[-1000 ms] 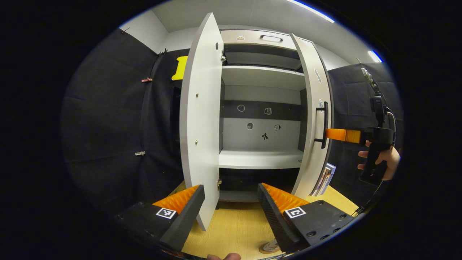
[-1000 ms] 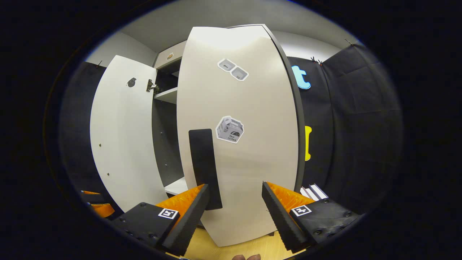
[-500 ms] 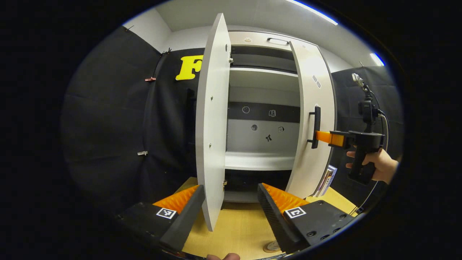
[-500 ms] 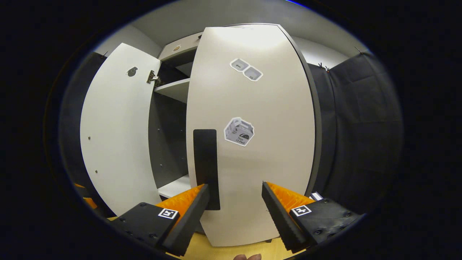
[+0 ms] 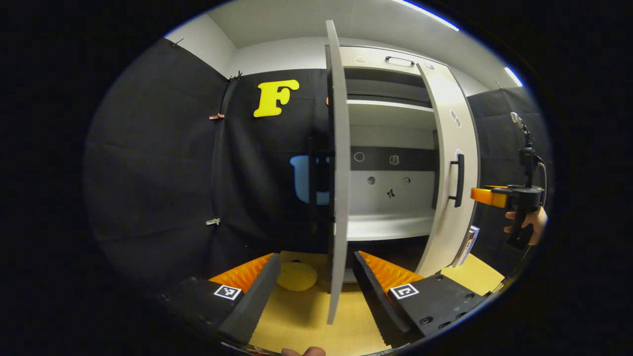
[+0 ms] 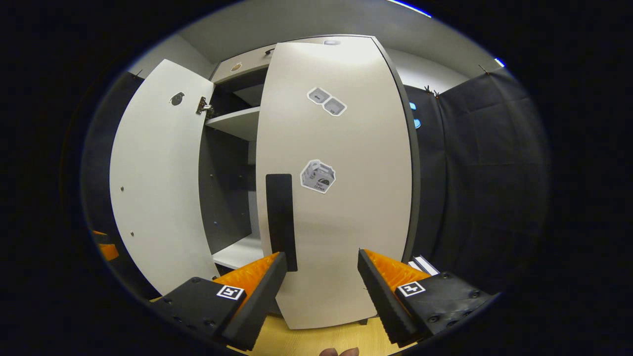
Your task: Grasp the bottle in the cabinet with the left hand and place it on the coaster, then close the right door with the right hand and the left door with the left hand.
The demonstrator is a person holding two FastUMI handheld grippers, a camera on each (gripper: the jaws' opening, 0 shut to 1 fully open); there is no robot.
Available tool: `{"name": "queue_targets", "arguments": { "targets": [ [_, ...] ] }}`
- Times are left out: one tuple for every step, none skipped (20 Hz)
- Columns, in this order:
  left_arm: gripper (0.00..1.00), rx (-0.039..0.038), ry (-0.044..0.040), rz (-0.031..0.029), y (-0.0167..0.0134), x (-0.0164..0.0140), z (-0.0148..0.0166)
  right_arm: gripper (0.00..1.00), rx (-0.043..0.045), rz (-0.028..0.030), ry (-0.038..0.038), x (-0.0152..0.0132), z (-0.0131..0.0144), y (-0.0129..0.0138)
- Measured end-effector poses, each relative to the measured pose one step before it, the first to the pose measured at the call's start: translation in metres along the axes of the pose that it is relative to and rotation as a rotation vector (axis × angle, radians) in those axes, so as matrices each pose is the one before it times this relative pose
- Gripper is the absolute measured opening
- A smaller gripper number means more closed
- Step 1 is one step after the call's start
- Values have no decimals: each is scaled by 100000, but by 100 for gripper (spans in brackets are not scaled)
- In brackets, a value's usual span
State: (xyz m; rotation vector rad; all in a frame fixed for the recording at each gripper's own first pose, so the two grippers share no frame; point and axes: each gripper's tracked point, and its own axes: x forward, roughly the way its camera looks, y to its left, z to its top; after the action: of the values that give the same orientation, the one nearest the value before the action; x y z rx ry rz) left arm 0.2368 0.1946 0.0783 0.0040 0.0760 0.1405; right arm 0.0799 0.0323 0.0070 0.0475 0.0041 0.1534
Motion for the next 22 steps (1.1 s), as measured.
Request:
{"name": "queue_targets", "arguments": {
  "targets": [
    [94,889,347,823,896,512,50,96,-292,-822,151,-502,-72,-179],
    [93,379,93,726,726,535,187,96,-606,-843,308,-490,-169,-275],
    [93,-136,-185,865,732,693,132,96,-713,-827,252,-454,-103,-241],
    [93,-497,-587,973,612,674,272,96,-818,-734,421,-457,-147,-278],
    [93,-620,-367,1013,404,749,136,96,-526,-720,409,-449,-122,-322],
    [93,-540,-395,1471,592,696,162,96,-269,-760,176,-401,-39,-313],
    [93,-341,-262,1400,389,722,67,96,-132,-1132,-104,-261,-13,-376],
    [93,-31,-817,1199,300,656,239,96,15,-1185,-326,-307,38,-480],
    [93,102,-784,290,140,550,235,96,165,-774,189,-184,-9,-319],
    [93,135,-859,-825,-313,236,343,96,239,-652,356,-200,-85,-351],
    [93,544,-1235,391,-23,-31,226,96,61,-589,197,-176,-17,-302],
    [93,316,-1234,-143,-29,-17,259,96,-150,-731,82,-153,-2,-416],
    [93,-592,341,-505,-240,-15,-96,96,-217,-838,-253,-160,65,-469],
    [92,-1679,26,-518,-367,-130,-86,96,-48,-628,-392,-116,53,-353],
    [93,-1819,249,-186,-277,-141,-127,96,276,-171,-80,-100,52,-194],
    [93,-1179,177,-93,-232,-224,-6,96,529,42,-40,-100,-17,-43],
    [93,-91,247,-126,-329,-91,-109,96,671,619,418,-132,-102,51],
    [93,578,167,-69,-371,-121,31,96,646,908,307,-118,-90,87],
    [93,722,249,-288,-448,-127,10,96,253,526,53,-157,-77,32],
    [93,160,138,-685,-532,-150,92,96,23,822,-143,-236,-55,94],
    [93,-503,227,-1086,-533,204,42,96,-32,888,-102,-129,19,193],
    [93,-954,336,-1280,-645,41,-11,96,3,652,-79,-121,-41,43]
  ]
}}
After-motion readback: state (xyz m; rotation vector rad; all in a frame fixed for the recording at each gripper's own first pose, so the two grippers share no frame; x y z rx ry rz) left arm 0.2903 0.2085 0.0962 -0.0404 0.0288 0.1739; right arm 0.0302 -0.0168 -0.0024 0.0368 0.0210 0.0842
